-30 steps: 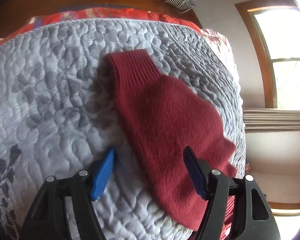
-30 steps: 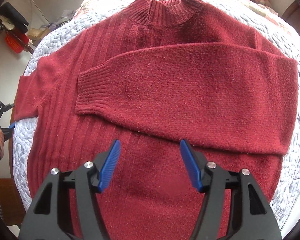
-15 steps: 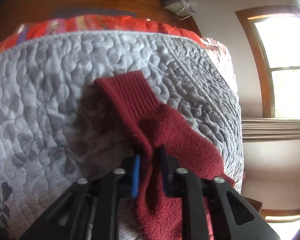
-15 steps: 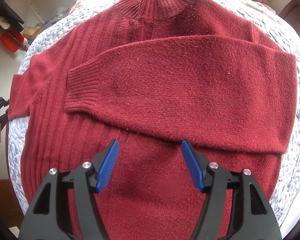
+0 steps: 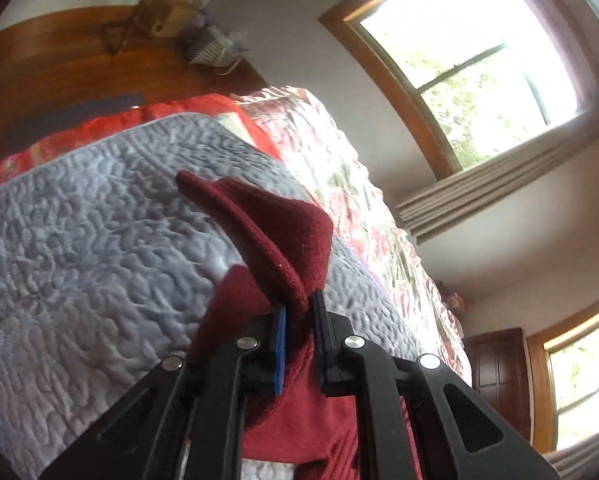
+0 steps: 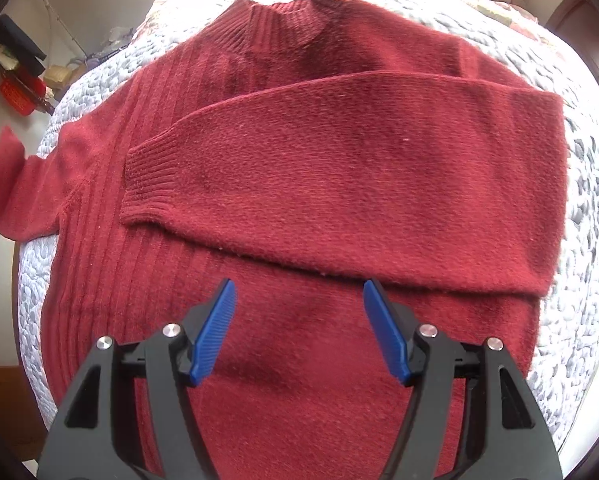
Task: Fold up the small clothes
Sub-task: 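Lift the cuff and fold the sleeve across the body, open left tool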
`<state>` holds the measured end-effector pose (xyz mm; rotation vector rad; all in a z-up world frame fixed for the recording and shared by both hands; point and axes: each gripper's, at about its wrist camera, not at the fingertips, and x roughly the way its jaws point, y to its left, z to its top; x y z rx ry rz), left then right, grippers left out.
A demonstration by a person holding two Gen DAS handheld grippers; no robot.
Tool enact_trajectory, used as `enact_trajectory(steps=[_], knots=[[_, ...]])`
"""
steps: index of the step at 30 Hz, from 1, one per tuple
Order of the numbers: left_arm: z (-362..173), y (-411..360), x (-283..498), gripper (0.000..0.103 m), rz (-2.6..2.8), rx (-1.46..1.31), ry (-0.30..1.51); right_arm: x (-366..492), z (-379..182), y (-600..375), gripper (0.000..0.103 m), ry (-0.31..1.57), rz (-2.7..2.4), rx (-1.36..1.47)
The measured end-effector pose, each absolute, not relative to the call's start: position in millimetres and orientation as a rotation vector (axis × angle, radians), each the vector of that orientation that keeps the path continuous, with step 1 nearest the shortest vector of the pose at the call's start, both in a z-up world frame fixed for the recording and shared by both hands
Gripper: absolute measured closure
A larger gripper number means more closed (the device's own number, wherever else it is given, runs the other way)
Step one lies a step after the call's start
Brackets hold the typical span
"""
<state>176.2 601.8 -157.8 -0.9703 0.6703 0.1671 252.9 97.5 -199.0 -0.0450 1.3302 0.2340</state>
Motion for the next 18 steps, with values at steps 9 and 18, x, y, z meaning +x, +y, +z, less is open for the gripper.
enact_trajectory(steps=[9,18], knots=[[-139,474,212,0.095,-0.055,-0.760,0.737,241,-190,60,0.036,1.316,0.204,-0.021],[-188,361,236,0.095,-0.244,-0.588,0.963,238,-191,26,0.036,1.319,0.178,0.016]])
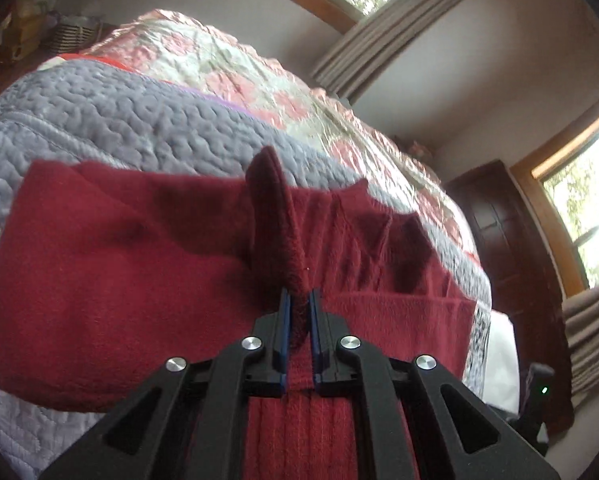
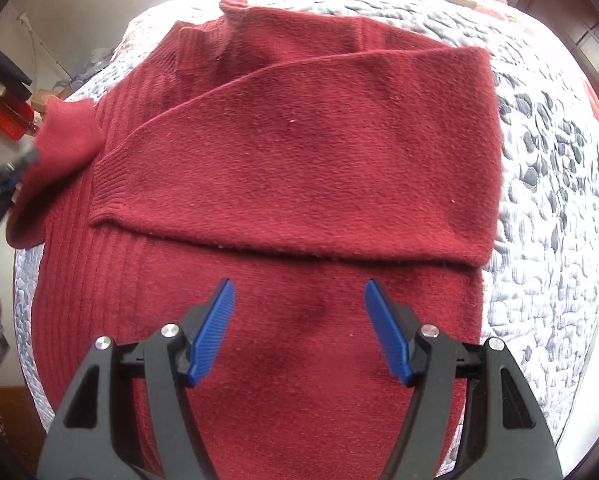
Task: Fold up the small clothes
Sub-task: 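Lift the cuff and fold the sleeve across the body, open left tool, then grasp the second cuff with the right tool, straighten it, release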
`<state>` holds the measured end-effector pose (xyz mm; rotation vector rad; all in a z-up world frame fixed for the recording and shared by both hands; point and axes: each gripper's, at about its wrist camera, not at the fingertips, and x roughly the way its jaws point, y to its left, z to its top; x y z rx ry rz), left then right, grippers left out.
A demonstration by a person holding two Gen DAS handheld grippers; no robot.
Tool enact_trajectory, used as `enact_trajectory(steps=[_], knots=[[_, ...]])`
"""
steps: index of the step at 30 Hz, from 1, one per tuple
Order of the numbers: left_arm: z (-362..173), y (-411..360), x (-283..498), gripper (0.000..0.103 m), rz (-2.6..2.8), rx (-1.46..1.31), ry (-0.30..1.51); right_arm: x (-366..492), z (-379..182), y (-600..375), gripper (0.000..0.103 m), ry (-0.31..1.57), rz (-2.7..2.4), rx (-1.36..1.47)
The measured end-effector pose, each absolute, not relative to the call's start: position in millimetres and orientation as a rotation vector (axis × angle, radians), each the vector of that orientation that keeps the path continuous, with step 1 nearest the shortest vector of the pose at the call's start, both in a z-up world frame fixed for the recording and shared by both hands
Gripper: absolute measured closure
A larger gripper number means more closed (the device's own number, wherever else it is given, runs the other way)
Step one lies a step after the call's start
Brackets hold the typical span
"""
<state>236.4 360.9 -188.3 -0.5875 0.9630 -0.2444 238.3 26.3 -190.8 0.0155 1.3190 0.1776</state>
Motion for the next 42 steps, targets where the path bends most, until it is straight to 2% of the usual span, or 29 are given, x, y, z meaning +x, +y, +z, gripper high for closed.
enact_trajectory(steps=[3,5,12,17,23,28,33,35,37,38,42], knots=[[-201,336,235,0.089,-0.292,-0.471,1.038,239,-191,24,0.036,1.321,0.184,0.011],[-208,329,232,0.074,-0.341,-0.463,1.091,239,-190,24,0.035,1.318,0.190,0.010],[-203,317,227,0.067,-0.476,-0.407,1.133,245,-189,32,0.034,1.309,0.212,0.018],[-180,359,221,0.048,-0.324,-0.432,1.066,256,-180,53,0.034,1.303,0.281,0.040],[-188,425,228,0.048,0.035,-0.363,1.075,286,-177,107,0.034,1.315,0.411,0.064],[-230,440,238,0.048,0.061,-0.341,1.196,317,-194,151,0.034,1.381,0.490,0.114],[-218,447,233,0.048,0.048,-0.407,1.147,330,-210,173,0.035,1.431,0.477,0.075],[-204,457,224,0.046,0.070,-0.451,1.094,332,-214,177,0.044,1.437,0.482,0.074],[-192,464,217,0.042,0.099,-0.455,1.055,334,-214,182,0.080,1.436,0.506,0.060],[-188,469,213,0.041,0.112,-0.458,1.045,334,-214,183,0.087,1.429,0.515,0.049],[-181,484,206,0.039,0.150,-0.475,1.026,331,-194,175,0.091,1.363,0.577,0.071]])
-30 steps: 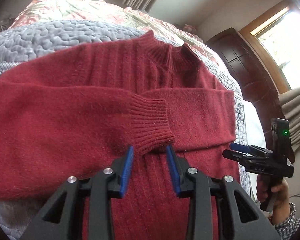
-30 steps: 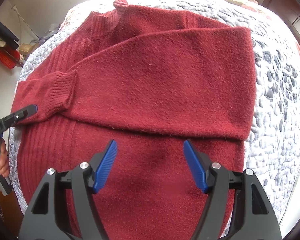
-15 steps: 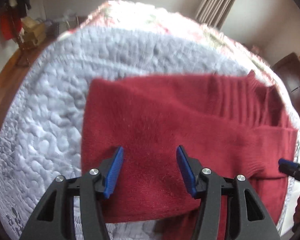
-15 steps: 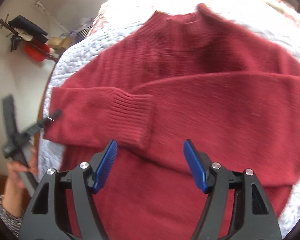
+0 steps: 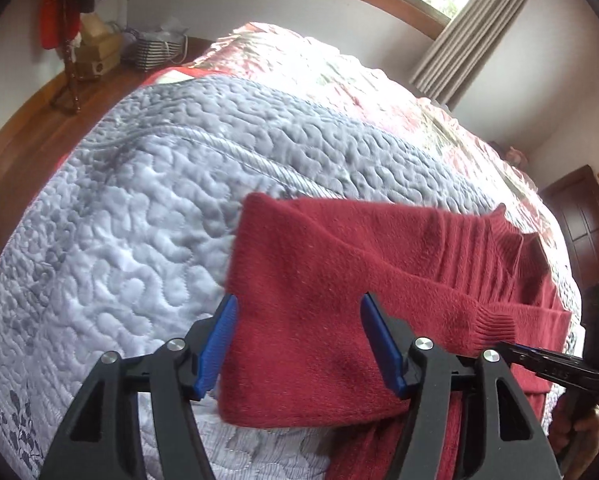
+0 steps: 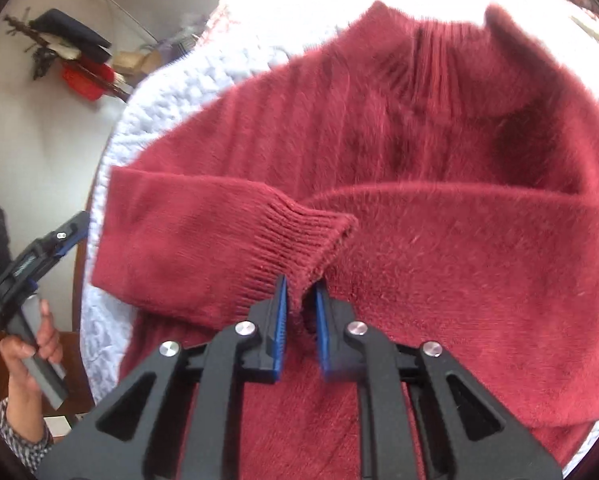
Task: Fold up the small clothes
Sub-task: 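Grasp the second cuff with the right tool, straighten it, release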
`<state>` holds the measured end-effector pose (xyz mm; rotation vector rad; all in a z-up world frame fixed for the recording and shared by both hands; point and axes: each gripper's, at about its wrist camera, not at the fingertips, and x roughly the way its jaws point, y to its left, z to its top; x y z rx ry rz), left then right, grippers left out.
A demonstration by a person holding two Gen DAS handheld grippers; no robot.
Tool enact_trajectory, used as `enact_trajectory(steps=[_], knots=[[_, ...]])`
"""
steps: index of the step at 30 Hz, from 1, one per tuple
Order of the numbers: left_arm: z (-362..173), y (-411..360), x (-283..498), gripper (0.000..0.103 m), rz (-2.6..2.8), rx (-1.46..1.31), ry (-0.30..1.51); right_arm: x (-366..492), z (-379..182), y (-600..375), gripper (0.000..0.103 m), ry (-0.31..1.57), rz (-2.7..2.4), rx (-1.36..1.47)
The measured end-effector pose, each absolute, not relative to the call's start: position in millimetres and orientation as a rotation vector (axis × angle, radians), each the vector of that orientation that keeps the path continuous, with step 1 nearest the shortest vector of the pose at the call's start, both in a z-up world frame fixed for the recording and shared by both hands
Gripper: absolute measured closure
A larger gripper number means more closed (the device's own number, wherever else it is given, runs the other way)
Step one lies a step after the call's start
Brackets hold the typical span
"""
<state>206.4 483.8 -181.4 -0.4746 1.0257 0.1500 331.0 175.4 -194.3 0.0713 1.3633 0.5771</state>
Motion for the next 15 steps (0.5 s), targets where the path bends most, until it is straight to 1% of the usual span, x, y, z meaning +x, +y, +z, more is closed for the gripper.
enact_trajectory(steps=[3,8,12,15], knots=[[-178,487,208,0.039,0.171,-0.471,1.018,324,-167,157,0.092,1.291,0.595,0.090],[-182,468,214,0.039,0.150,-0.449,1.027,313,-131,110,0.092,1.193,0.527,0.083],[-186,441,226,0.039,0.114,-0.410,1.052,309,-121,60,0.092,1.162,0.445,0.102],[-193,418,238,0.039,0.100,-0.357,1.078,309,-127,29,0.092,1.164,0.383,0.128]])
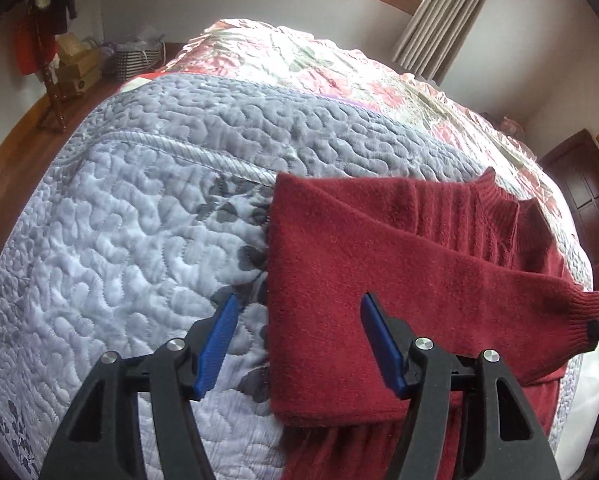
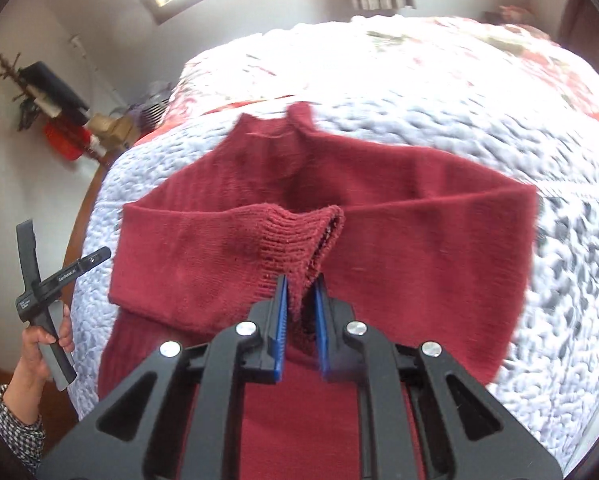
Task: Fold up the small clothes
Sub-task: 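Grasp the second cuff with the right tool, straighten it, release, then move both tools to the sweater hem and grasp it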
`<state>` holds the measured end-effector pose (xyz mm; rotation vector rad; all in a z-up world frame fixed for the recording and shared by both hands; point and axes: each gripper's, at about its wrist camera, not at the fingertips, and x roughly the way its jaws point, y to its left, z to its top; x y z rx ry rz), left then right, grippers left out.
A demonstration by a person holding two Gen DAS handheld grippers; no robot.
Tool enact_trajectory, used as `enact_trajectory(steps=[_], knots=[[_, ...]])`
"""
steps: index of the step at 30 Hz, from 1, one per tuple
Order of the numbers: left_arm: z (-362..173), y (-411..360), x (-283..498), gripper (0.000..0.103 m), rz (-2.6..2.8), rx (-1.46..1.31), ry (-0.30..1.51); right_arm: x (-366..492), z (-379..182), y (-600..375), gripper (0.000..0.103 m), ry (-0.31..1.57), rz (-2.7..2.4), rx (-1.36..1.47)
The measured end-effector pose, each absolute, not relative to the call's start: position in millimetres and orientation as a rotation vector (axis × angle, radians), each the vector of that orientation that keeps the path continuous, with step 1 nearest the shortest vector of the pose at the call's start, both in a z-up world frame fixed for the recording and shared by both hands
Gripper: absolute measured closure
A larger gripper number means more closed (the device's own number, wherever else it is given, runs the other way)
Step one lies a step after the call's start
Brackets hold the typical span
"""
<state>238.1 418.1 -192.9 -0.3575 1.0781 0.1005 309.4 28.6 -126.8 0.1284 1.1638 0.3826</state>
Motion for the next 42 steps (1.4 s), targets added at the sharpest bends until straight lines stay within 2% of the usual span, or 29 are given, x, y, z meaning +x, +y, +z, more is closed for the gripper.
enact_trajectory(steps=[7,8,9,12,18,27,37,38,40,42], knots=[[-230,376,265,0.039,0.080,-0.239,1.179,322,-183,-10,0.090,1.263,0.263,0.137],[-235,374,266,0.038,0.088,-0.229,1.188,323,-192,-10,0.088,1.283,0.254,0.115],[-237,373,268,0.037,0.094,-0.221,1.192,324,-197,-10,0.082,1.296,0.247,0.096],[-228,371,269,0.039,0.106,-0.214,1.201,322,-191,-15,0.080,1.280,0.252,0.111],[-178,345,270,0.037,0.008,-0.245,1.081,323,-153,-22,0.077,1.181,0.318,0.183],[-223,307,287,0.035,-0.048,-0.188,1.183,334,-204,-9,0.079,1.297,0.287,0.178],[-220,297,292,0.032,-0.042,-0.165,1.198,322,-208,-14,0.078,1.278,0.296,0.179],[-215,298,289,0.032,-0.034,-0.166,1.205,316,-199,-14,0.075,1.269,0.302,0.196],[-198,304,279,0.032,-0.037,-0.190,1.208,296,-176,-22,0.053,1.214,0.298,0.201],[-180,308,255,0.027,-0.042,-0.193,1.192,263,-152,-34,0.051,1.155,0.303,0.182]])
